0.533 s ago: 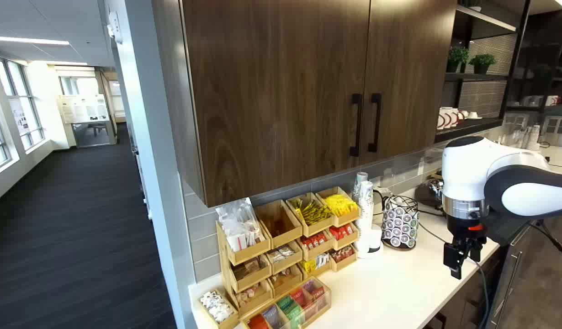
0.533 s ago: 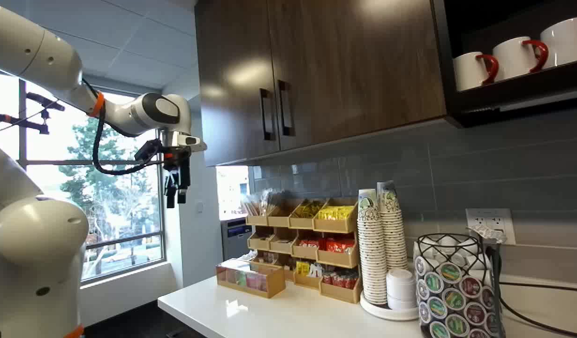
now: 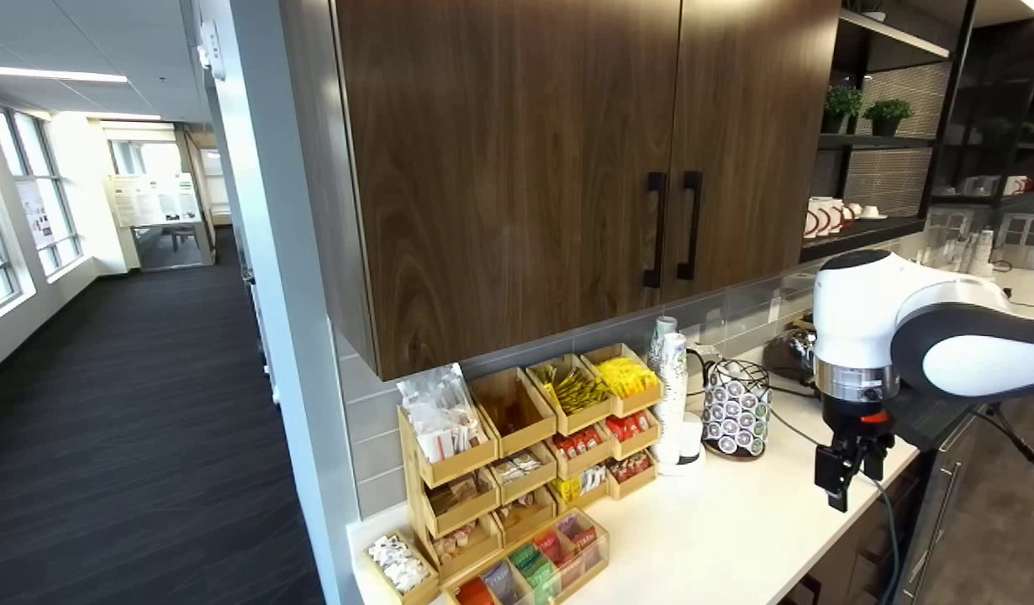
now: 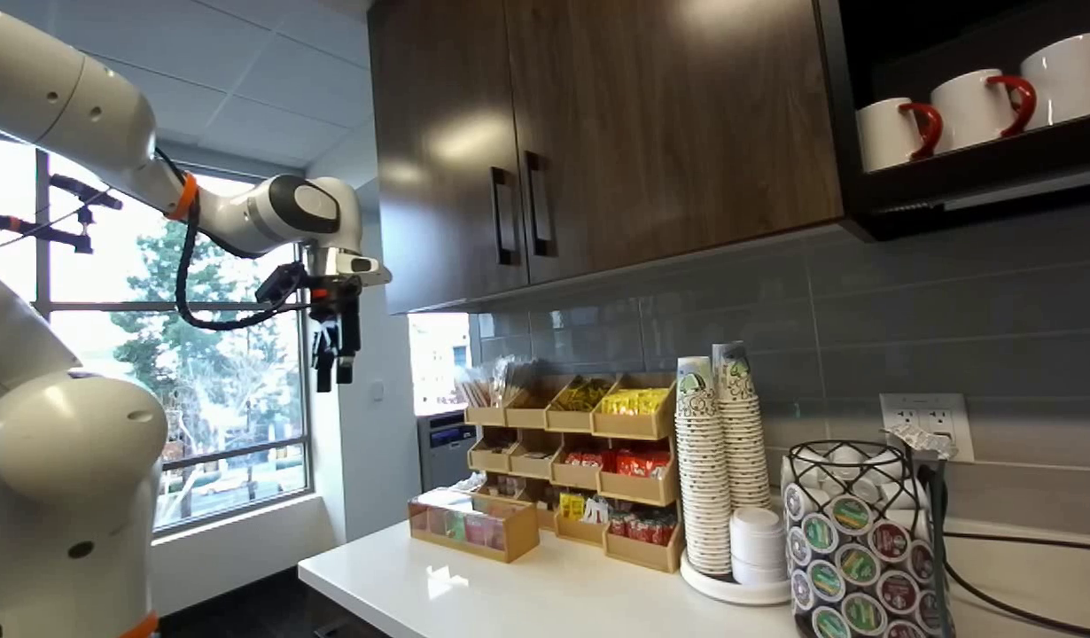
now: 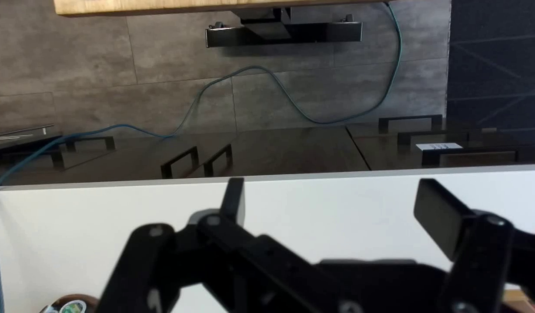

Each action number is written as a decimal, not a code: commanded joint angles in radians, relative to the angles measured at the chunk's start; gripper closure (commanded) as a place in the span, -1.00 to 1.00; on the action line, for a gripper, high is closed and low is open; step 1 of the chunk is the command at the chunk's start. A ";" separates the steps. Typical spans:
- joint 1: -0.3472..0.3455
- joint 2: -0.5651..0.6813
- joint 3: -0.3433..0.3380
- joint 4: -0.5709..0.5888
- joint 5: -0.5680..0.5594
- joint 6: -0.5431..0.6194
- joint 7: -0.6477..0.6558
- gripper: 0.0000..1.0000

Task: Open the right door of the upper cabinet on the left.

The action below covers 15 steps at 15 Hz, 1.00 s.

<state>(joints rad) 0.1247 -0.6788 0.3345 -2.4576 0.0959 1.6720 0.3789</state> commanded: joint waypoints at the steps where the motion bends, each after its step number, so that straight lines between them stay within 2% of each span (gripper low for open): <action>1: -0.049 -0.012 -0.048 0.021 -0.025 0.080 0.049 -1.00; 5: -0.122 0.004 -0.131 0.126 -0.092 0.240 0.008 -1.00; 7: -0.128 0.021 -0.172 0.181 -0.105 0.330 -0.059 -1.00; 11: -0.067 0.073 -0.296 0.272 -0.012 0.449 -0.284 -1.00; 15: 0.010 0.124 -0.419 0.349 0.159 0.440 -0.492 -1.00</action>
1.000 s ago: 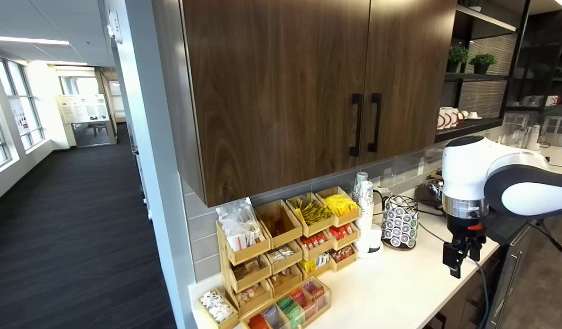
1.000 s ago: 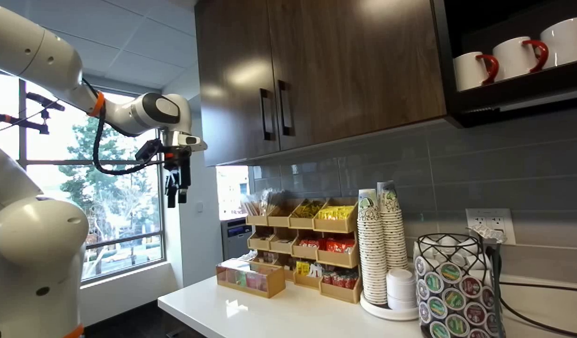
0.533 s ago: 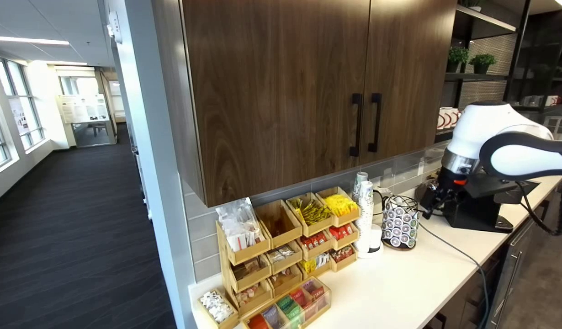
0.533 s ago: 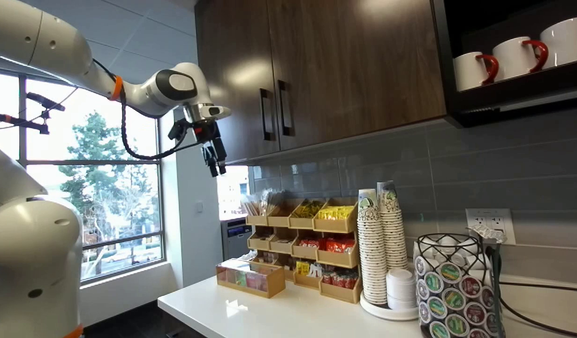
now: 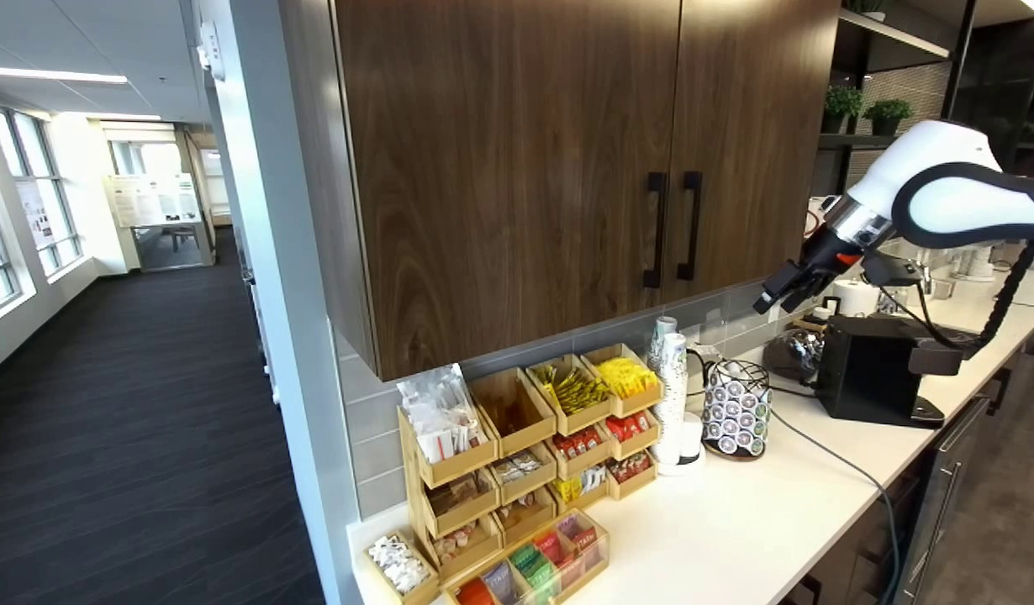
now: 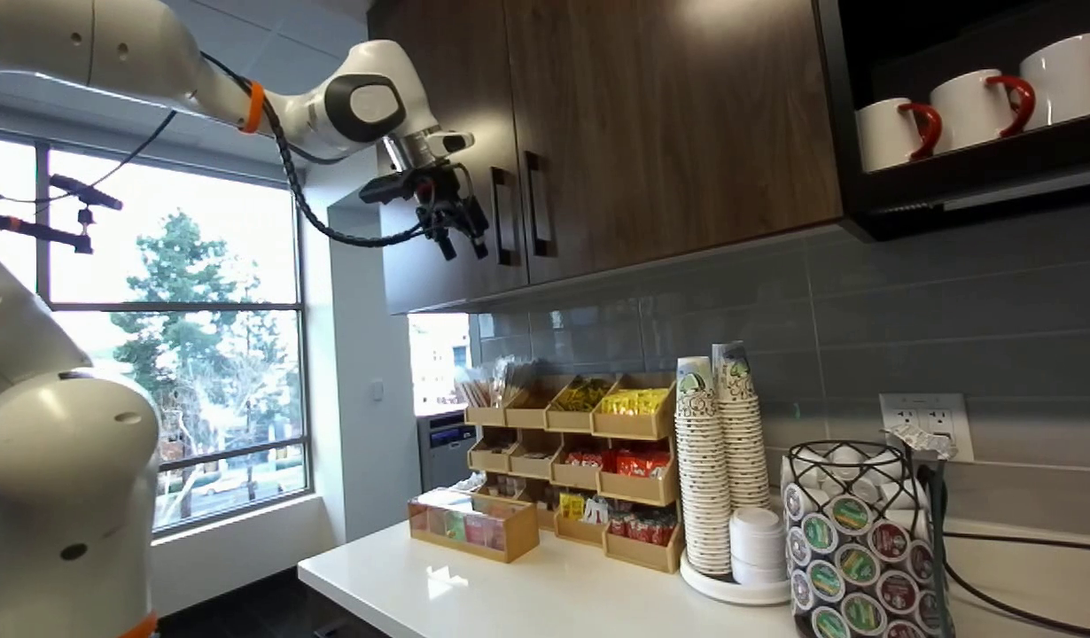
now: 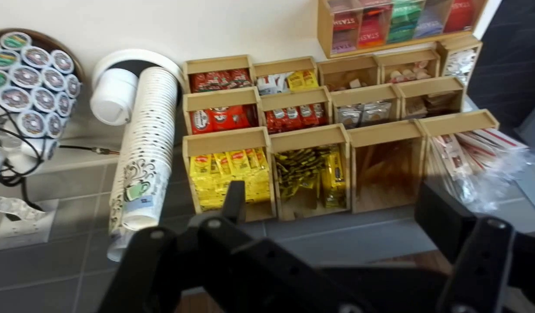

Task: Open the right door of the upper cabinet on the left.

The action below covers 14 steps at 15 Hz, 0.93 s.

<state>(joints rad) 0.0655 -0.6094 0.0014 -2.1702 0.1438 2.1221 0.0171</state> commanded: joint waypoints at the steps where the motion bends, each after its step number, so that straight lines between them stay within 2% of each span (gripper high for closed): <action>1: 0.087 0.067 -0.113 0.078 0.159 -0.021 -0.180 -1.00; 4: 0.116 0.098 -0.164 0.114 0.262 -0.057 -0.298 -1.00; 5: 0.069 0.068 -0.118 0.077 0.214 -0.015 -0.242 -1.00; 11: 0.085 0.094 -0.135 0.102 0.249 -0.024 -0.285 -1.00; 14: 0.118 0.102 -0.170 0.130 0.316 -0.022 -0.370 -1.00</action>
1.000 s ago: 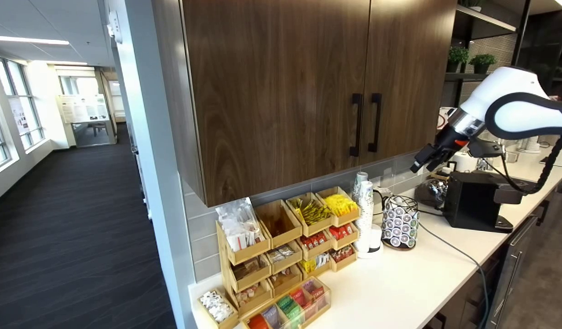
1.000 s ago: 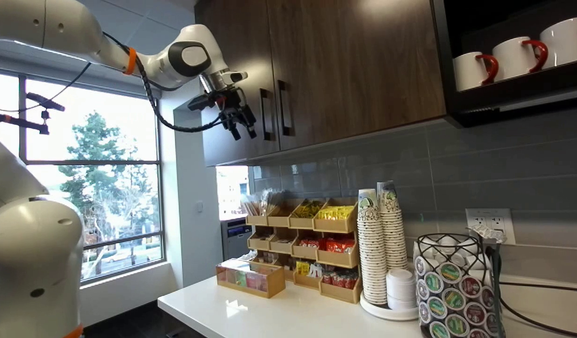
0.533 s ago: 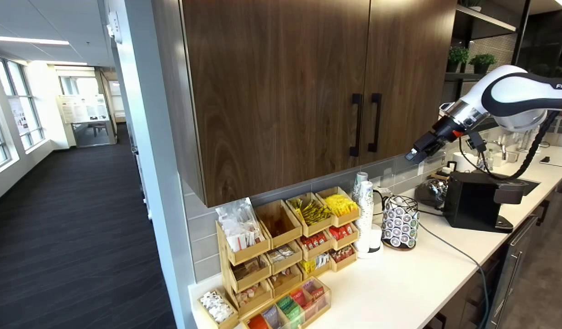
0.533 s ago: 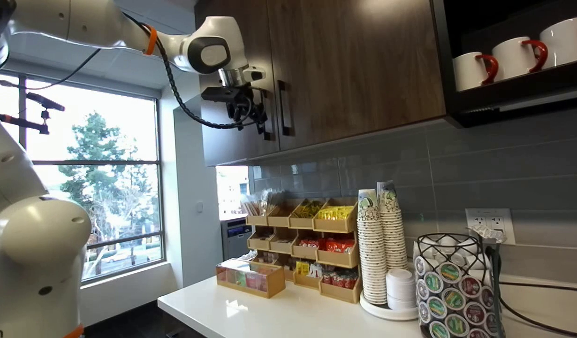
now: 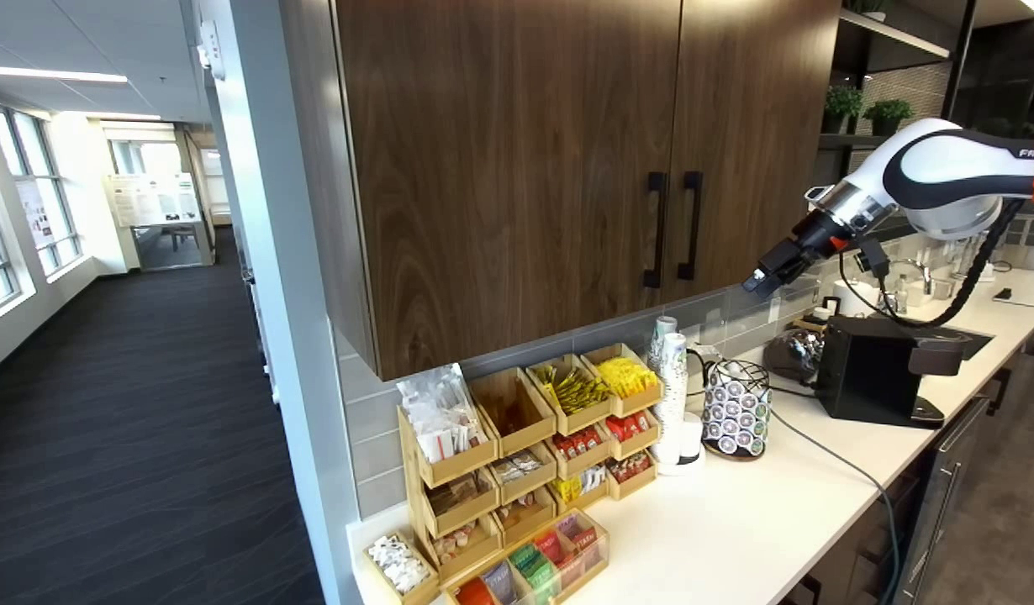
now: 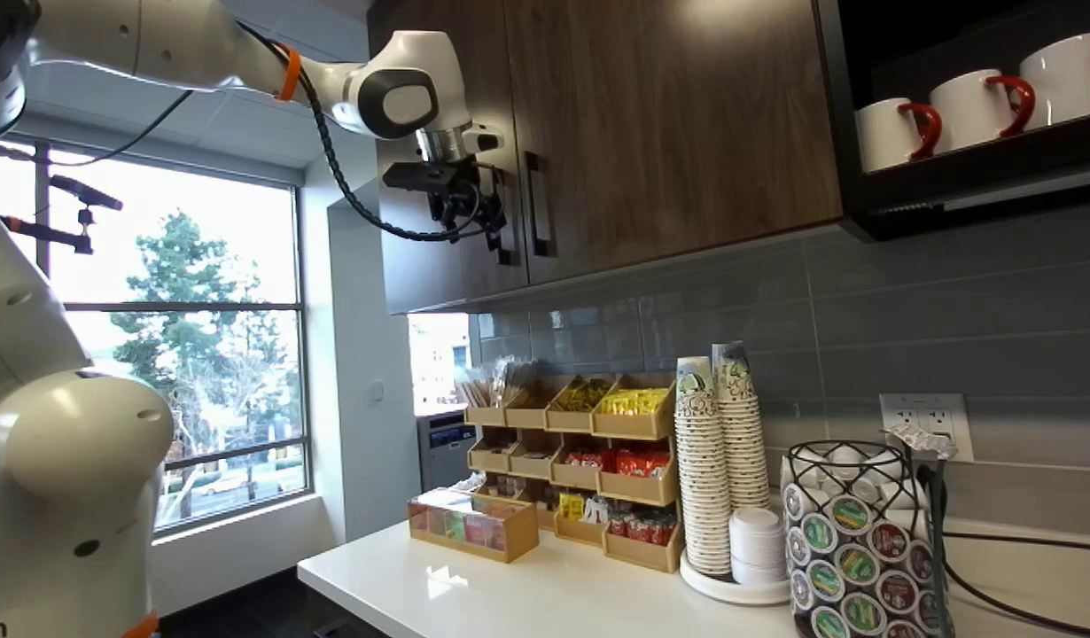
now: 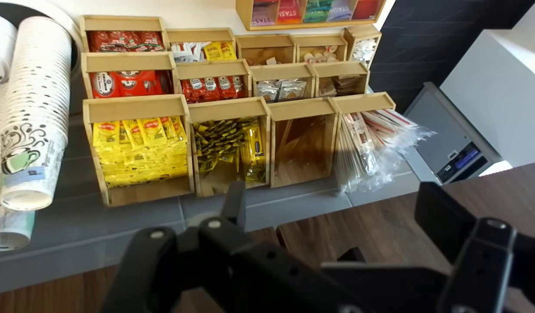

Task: Open the right door of the upper cabinet on the left.

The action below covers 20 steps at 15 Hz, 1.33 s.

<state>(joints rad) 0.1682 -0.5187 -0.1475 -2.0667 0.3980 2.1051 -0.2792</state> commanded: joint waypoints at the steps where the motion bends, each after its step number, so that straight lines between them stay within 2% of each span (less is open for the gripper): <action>1: 0.021 0.017 -0.029 0.035 0.080 0.005 -0.110 -1.00; 7: 0.056 0.097 -0.082 0.133 0.237 0.010 -0.309 -1.00; 11: 0.041 0.175 -0.072 0.207 0.353 0.015 -0.416 -1.00; 12: 0.017 0.194 -0.054 0.224 0.350 0.014 -0.379 -1.00; 13: -0.002 0.147 -0.039 0.181 0.330 -0.003 -0.378 -1.00; 20: -0.013 0.207 -0.044 0.244 0.360 -0.027 -0.405 -1.00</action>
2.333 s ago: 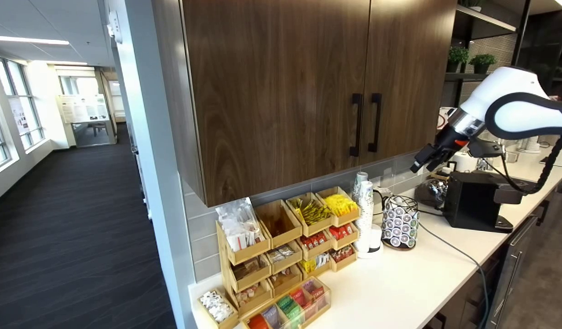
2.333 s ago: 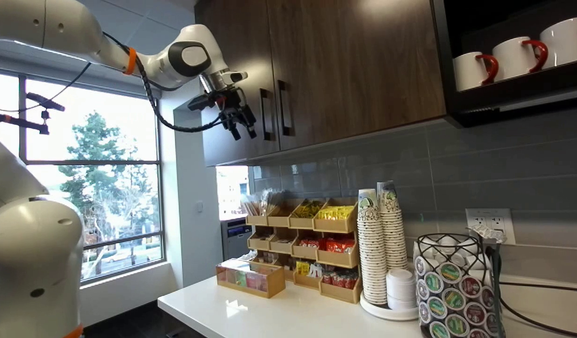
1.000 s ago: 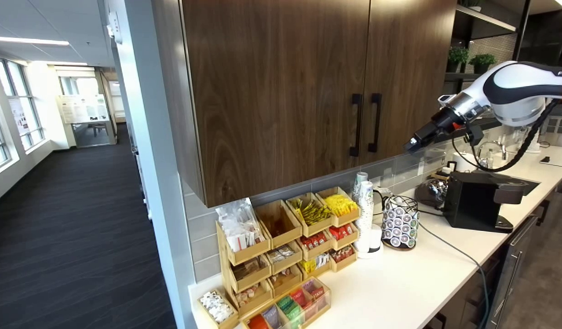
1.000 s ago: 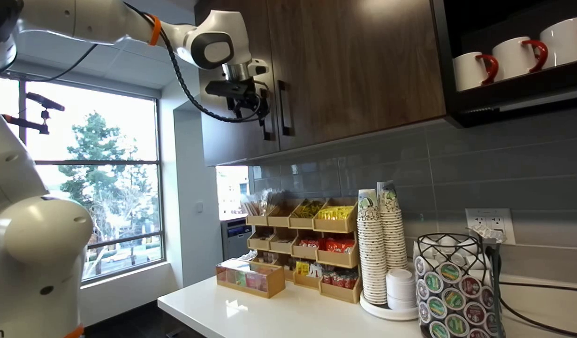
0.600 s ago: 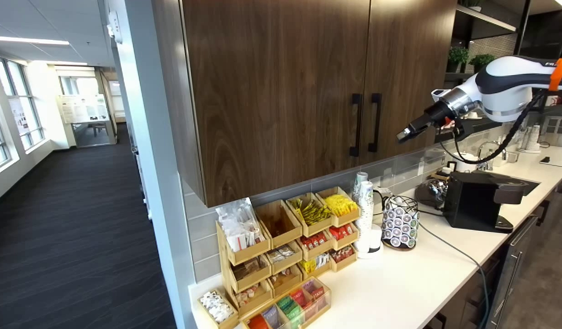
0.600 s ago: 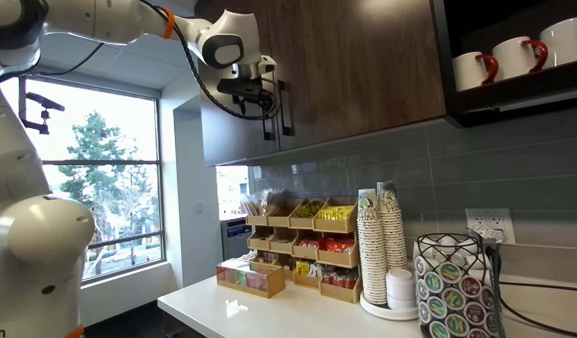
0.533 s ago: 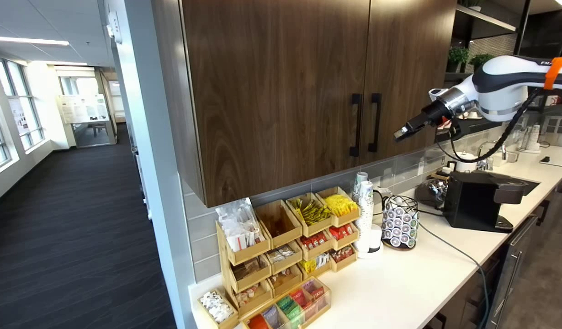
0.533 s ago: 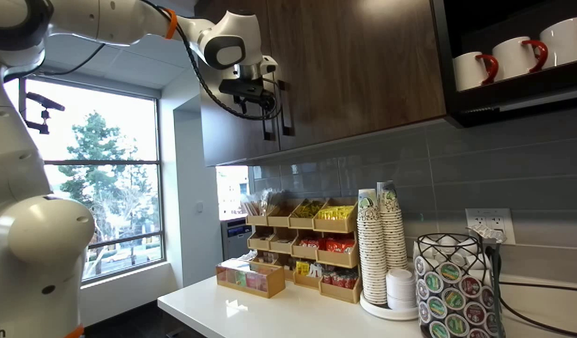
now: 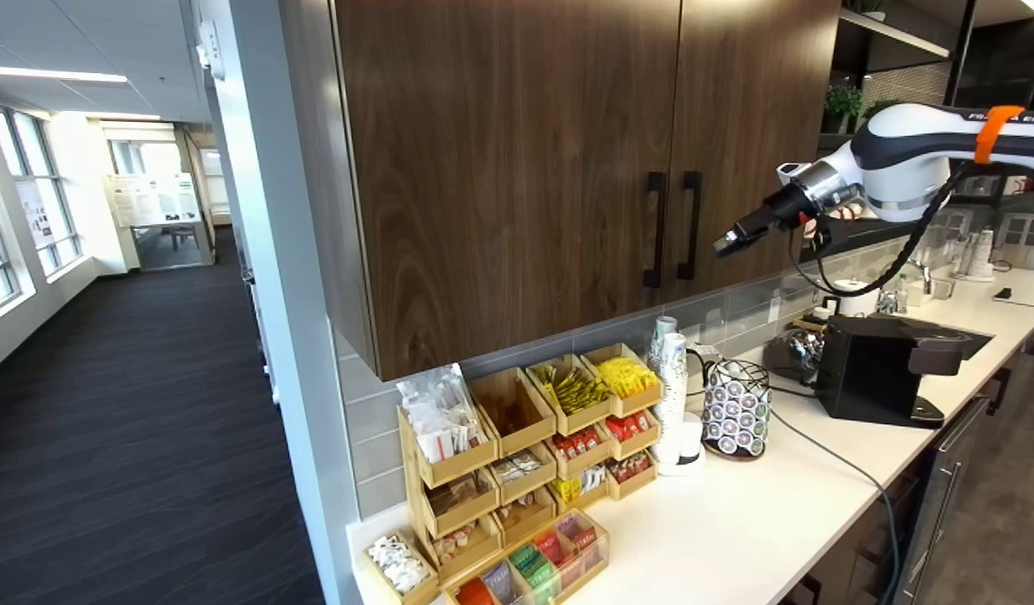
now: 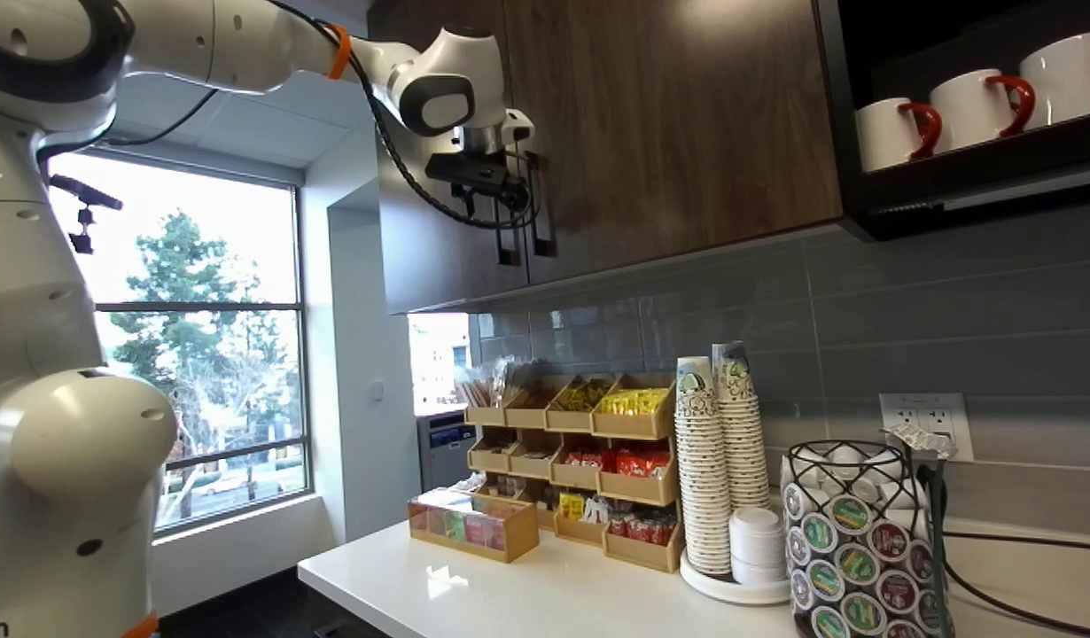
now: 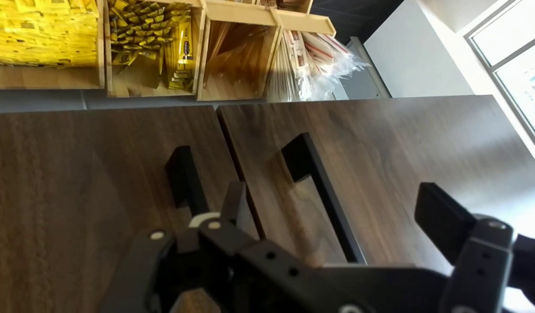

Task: Open the right door of the upper cabinet on the left.

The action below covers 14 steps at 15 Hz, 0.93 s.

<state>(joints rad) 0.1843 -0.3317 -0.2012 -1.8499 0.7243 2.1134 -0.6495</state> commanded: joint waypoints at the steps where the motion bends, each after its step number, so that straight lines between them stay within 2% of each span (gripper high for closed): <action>1: -0.028 0.026 0.008 0.040 0.042 -0.047 -0.047 -1.00; 4: -0.029 0.055 -0.003 0.079 0.088 -0.092 -0.098 -1.00; 14: -0.113 0.133 0.007 0.172 0.142 -0.161 -0.201 -1.00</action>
<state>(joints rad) 0.1030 -0.2313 -0.2004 -1.7164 0.8155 1.9893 -0.8146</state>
